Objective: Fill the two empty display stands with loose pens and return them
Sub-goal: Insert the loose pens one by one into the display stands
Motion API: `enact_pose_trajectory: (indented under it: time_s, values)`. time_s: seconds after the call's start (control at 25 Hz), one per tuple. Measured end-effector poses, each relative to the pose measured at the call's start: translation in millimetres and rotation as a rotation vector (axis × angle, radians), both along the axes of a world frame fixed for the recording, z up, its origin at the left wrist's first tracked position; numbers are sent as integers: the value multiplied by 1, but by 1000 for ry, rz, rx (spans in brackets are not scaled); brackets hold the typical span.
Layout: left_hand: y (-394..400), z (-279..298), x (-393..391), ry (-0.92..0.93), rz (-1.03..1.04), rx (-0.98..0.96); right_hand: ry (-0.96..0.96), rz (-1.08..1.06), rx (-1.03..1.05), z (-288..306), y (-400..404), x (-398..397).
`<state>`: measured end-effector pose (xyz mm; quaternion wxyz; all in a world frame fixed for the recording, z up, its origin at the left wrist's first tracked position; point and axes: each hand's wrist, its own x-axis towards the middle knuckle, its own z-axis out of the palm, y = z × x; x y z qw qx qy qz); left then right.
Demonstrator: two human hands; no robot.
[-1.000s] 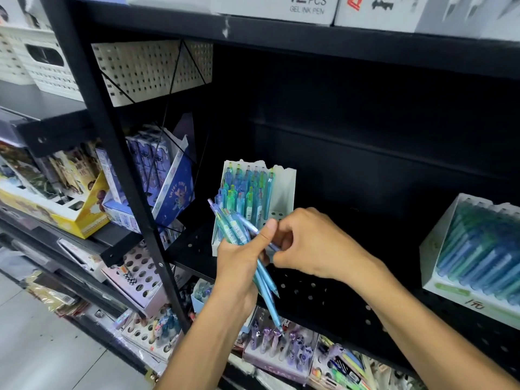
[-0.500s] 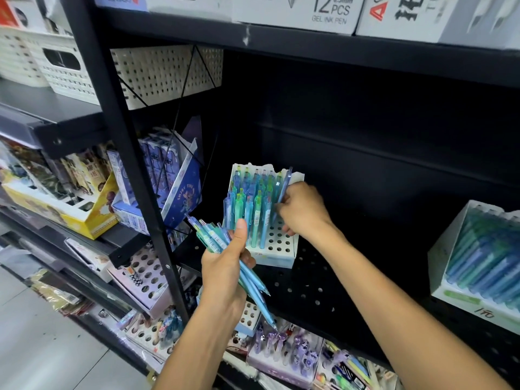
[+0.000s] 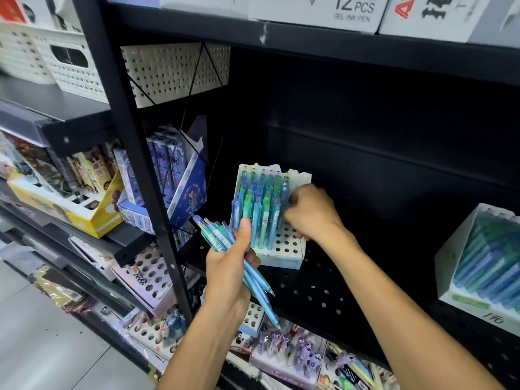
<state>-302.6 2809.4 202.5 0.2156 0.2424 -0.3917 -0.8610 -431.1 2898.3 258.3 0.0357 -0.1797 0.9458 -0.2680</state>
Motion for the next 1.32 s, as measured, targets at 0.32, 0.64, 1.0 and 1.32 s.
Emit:
enact_pose_trajectory:
  time_s: [0.32,0.64,1.0,1.32]
  values:
    - [11,7,-2,20,-10,36,211,-12,-40,8,8,14]
    - [18,13,-8,-8,17,73,-45,437,-90,14,27,89]
    - [14,25,-11,-86,-155,-225,-227,389,-132,23,35,81]
    - [9,20,-6,-122,-123,-257,62,158,27,26,57,52]
